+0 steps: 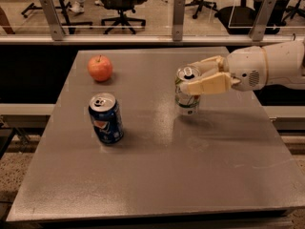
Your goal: Place 7up can upright
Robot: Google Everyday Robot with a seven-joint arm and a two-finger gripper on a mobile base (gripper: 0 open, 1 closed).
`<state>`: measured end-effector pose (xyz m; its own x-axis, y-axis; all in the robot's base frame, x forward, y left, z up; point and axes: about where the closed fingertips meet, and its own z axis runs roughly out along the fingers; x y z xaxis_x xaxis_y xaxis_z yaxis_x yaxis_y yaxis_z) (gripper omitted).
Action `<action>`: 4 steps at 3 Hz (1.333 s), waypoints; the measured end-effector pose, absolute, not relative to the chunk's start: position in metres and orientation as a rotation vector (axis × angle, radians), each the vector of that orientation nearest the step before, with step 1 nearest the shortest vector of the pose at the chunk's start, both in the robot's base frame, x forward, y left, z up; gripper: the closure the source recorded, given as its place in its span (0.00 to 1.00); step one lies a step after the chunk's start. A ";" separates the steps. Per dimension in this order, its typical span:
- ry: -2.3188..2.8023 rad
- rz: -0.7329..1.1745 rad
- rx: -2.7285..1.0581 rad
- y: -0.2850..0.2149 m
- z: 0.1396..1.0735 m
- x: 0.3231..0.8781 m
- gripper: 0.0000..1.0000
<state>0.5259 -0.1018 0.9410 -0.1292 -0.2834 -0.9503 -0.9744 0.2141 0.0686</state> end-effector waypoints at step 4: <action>1.616 1.120 -1.118 -0.099 0.910 0.528 0.05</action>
Offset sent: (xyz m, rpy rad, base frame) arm 0.0062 -0.0045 -0.0351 0.0925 0.1521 -0.0225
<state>0.5285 -0.0989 0.9099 -0.2374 -0.1970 -0.9512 -0.9598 0.1986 0.1984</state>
